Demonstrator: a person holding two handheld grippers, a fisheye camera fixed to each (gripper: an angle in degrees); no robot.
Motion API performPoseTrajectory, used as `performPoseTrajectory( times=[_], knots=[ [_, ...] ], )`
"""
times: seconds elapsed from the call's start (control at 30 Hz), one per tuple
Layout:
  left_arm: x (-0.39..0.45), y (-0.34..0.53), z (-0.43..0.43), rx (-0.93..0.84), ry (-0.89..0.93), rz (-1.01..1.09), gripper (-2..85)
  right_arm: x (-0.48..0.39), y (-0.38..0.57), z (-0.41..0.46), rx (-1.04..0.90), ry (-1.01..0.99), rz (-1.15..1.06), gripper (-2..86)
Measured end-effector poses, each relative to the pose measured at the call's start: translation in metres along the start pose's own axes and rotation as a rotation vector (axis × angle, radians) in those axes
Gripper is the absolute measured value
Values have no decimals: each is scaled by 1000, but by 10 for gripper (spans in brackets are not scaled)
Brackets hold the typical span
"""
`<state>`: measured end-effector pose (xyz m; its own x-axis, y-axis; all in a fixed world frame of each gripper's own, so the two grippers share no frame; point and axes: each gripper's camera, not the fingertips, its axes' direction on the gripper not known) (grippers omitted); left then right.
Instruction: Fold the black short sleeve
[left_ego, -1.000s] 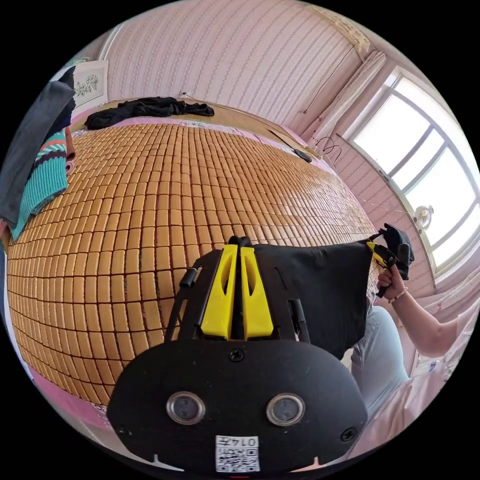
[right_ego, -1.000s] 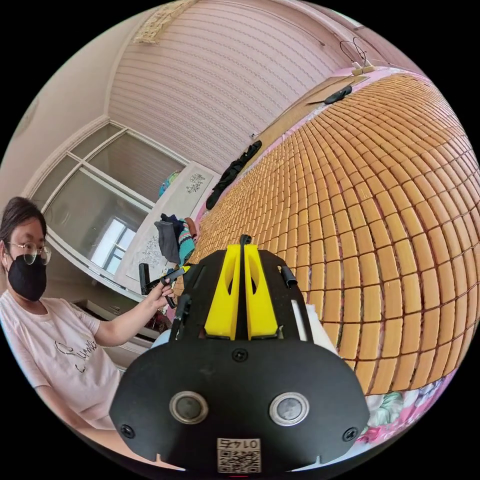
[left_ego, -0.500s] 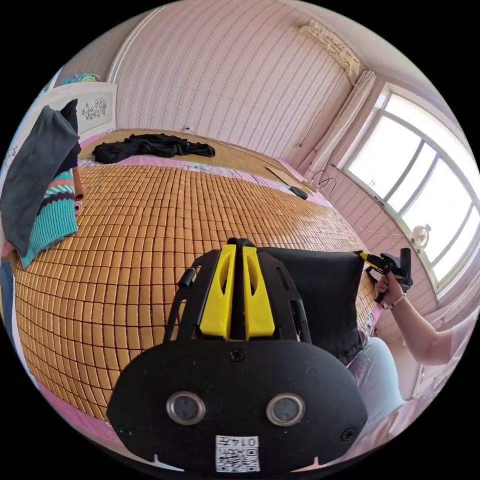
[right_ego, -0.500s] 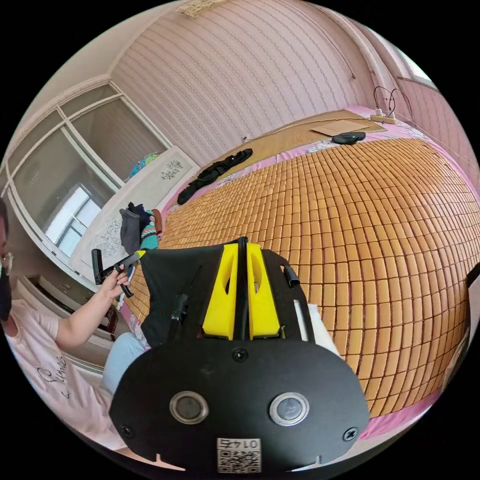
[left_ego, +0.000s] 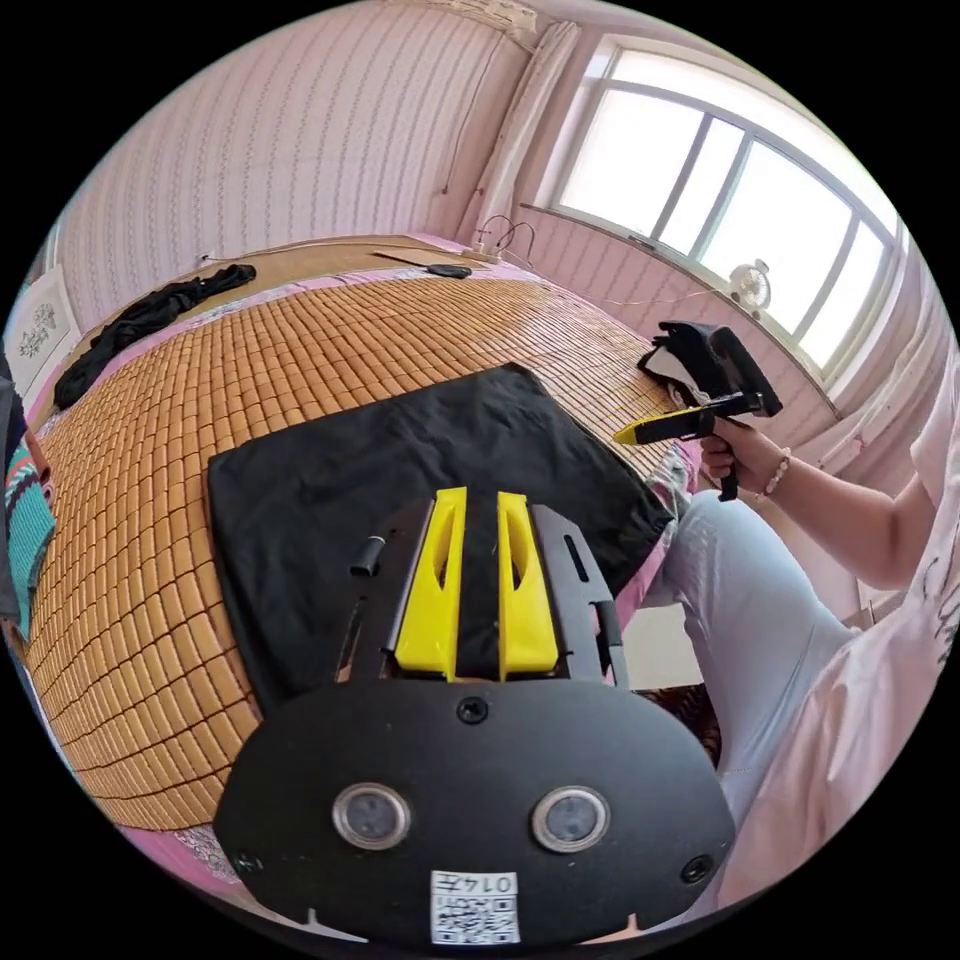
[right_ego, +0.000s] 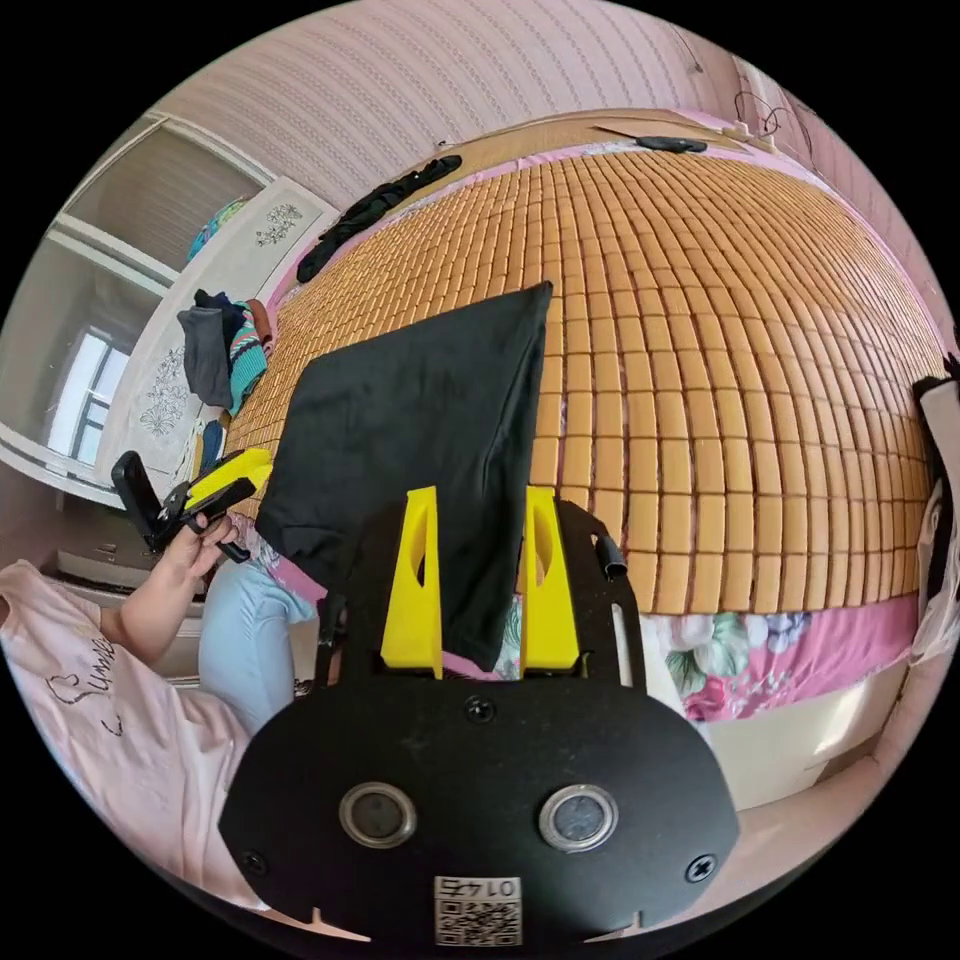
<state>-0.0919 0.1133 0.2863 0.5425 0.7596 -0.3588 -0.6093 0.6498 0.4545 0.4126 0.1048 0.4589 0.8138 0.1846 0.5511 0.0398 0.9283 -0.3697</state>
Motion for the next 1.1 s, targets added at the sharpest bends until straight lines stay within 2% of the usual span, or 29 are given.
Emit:
performPoseTrajectory(
  times=[0.23, 0.37, 0.57, 0.7, 0.83, 0.97, 1.1],
  knots=[
    [97, -29, 61, -30, 159, 256, 130, 28, 23, 17, -177, -22, 103, 99],
    [123, -40, 92, -96, 172, 318, 165, 42, 18, 9, -136, -122, 94, 21],
    [152, -47, 122, -154, 140, 380, 185, 63, 11, -10, -53, -330, 98, 4],
    [155, -55, 136, -189, 85, 331, 152, 70, 4, -15, -16, -487, 92, 4],
    [148, -63, 142, -218, 18, 274, 47, 78, -5, -16, -9, -548, 47, 13],
    [136, -67, 134, -187, 86, 228, 6, 121, -3, -31, 173, -580, 174, 51],
    [136, -64, 113, -117, 98, 236, -2, 156, -21, -10, 200, -679, 291, 107]
  ],
)
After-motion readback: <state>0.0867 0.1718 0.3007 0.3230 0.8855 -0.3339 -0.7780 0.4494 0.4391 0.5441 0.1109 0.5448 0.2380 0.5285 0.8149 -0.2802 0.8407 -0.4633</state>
